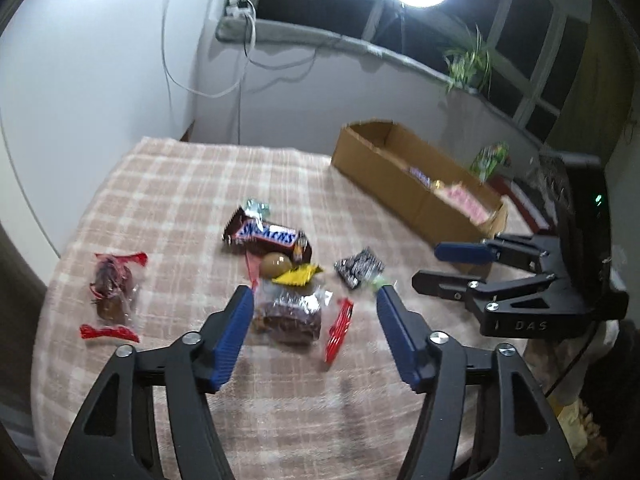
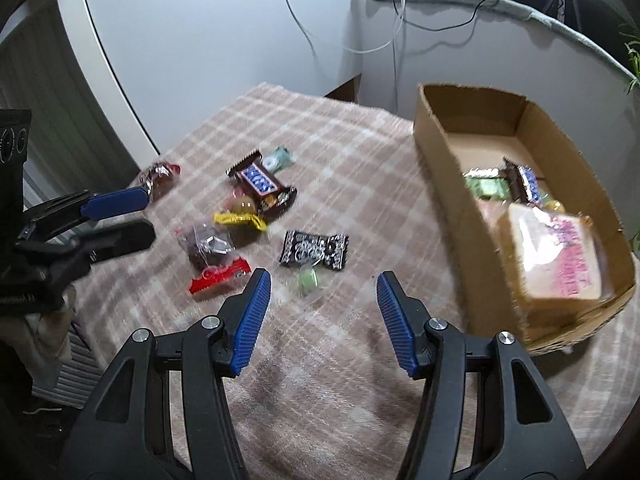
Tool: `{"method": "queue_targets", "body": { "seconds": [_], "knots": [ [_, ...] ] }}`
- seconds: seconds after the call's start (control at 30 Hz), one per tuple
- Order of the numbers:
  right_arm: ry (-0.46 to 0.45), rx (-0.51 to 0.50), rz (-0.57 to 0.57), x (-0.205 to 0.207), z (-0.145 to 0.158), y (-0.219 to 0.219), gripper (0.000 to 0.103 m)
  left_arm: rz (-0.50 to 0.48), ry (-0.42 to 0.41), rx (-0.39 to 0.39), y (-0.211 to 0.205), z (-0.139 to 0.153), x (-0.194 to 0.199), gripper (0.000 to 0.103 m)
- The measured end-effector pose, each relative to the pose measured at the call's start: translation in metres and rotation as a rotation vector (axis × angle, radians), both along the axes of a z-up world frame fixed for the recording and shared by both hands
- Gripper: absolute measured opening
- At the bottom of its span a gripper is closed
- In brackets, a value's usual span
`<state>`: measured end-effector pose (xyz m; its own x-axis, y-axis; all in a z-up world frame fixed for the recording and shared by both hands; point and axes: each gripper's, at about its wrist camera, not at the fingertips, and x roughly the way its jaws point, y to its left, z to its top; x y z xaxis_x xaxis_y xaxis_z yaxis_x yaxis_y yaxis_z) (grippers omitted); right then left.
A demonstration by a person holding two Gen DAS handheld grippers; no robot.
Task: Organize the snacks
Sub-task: 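Move both open grippers back over the remaining snacks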
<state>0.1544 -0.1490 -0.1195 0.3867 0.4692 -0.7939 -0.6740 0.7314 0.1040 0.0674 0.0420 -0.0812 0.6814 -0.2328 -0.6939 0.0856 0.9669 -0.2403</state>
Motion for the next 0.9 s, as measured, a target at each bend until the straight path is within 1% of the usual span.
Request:
{"method": "queue_targets", "body": {
  "seconds": [0.13, 0.3, 0.43, 0.53, 0.6, 0.67, 0.8, 0.83, 0.87, 0.9],
  "knots": [
    [0.012, -0.019, 0.015, 0.002, -0.013, 0.003, 0.058, -0.001, 0.034, 0.061, -0.004, -0.015, 0.01, 0.068],
    [0.003, -0.057, 0.035, 0.006, -0.024, 0.011, 0.058, -0.006, 0.07, 0.094, -0.005, -0.028, 0.018, 0.068],
    [0.004, -0.08, 0.057, 0.008, -0.03, 0.018, 0.057, -0.014, 0.093, 0.102, -0.006, -0.035, 0.022, 0.068],
    [-0.002, -0.1, 0.074, 0.009, -0.033, 0.023, 0.047, -0.013, 0.095, 0.104, -0.006, -0.037, 0.023, 0.068],
    [0.0, -0.106, 0.08, 0.01, -0.035, 0.027, 0.045, -0.013, 0.097, 0.101, -0.006, -0.038, 0.026, 0.068],
    [-0.001, -0.112, 0.082, 0.011, -0.037, 0.029, 0.041, -0.012, 0.096, 0.1, -0.007, -0.038, 0.027, 0.068],
    [-0.012, -0.121, 0.083, 0.01, -0.038, 0.034, 0.04, -0.012, 0.093, 0.098, -0.008, -0.039, 0.028, 0.068],
    [-0.015, -0.125, 0.082, 0.01, -0.039, 0.035, 0.037, -0.012, 0.092, 0.097, -0.008, -0.039, 0.028, 0.068],
    [-0.019, -0.13, 0.082, 0.009, -0.039, 0.036, 0.03, -0.012, 0.09, 0.098, -0.008, -0.04, 0.028, 0.068],
    [-0.019, -0.13, 0.084, 0.009, -0.038, 0.037, 0.028, -0.013, 0.084, 0.097, -0.009, -0.04, 0.027, 0.066]
  ]
}}
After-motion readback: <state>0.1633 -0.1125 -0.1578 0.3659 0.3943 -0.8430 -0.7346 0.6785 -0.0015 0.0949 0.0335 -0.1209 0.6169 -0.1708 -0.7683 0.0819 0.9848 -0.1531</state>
